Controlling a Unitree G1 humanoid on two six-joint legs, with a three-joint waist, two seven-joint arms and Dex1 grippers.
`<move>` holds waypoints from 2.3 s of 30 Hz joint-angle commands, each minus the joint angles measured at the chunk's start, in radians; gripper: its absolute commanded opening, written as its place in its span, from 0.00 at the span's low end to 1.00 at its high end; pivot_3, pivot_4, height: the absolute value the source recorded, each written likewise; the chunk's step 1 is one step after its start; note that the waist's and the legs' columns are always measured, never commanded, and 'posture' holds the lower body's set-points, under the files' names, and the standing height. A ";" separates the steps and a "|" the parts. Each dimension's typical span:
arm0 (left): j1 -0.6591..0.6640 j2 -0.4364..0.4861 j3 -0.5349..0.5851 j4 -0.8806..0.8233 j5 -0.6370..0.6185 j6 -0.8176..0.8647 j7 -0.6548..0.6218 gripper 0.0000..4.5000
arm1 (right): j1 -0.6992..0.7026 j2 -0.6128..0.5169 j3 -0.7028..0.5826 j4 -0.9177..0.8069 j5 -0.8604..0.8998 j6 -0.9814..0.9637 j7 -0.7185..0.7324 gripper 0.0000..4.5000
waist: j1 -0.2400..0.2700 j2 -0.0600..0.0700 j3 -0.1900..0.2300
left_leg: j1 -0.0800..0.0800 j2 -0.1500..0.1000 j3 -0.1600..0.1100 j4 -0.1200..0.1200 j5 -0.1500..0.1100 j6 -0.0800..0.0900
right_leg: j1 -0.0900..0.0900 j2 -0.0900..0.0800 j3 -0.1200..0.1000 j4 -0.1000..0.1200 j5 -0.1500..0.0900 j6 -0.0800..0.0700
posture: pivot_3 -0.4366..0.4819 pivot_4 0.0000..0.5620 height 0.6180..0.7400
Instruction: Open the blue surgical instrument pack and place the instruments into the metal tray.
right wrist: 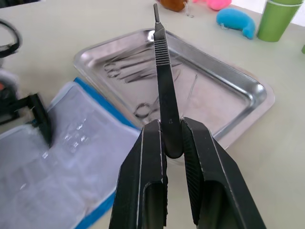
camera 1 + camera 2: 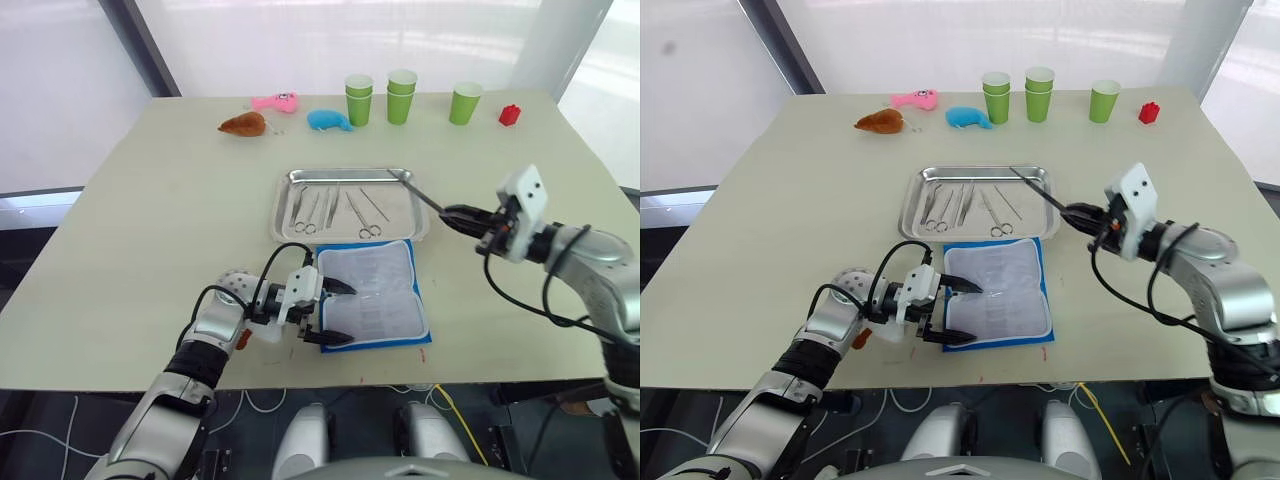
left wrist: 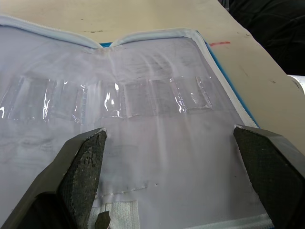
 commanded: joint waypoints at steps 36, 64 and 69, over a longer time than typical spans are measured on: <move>0.109 0.015 -0.056 0.034 0.065 0.068 0.031 1.00 | -0.405 0.425 0.138 0.664 -0.353 0.094 -0.434 0.00 | -0.008 0.002 -0.001 | -0.001 0.000 0.001 -0.001 0.000 0.000 | -0.003 0.000 0.001 0.003 0.002 -0.004 | 0.48 0.27 1.00; 0.100 0.038 0.020 -0.109 -0.024 0.091 0.011 1.00 | -0.234 0.276 0.095 0.173 -0.249 -0.034 -0.189 0.99 | -0.026 0.000 0.008 | -0.003 0.000 -0.001 -0.002 0.000 0.000 | -0.006 0.000 0.002 0.002 0.002 -0.004 | 0.48 0.27 1.00; 0.085 0.040 0.077 -0.213 -0.114 0.154 0.011 1.00 | -0.129 0.276 0.021 0.099 -0.162 -0.200 -0.100 0.99 | -0.026 -0.006 0.015 | -0.007 0.000 -0.001 -0.002 0.000 0.000 | -0.009 0.000 0.002 0.002 0.002 -0.004 | 0.48 0.27 1.00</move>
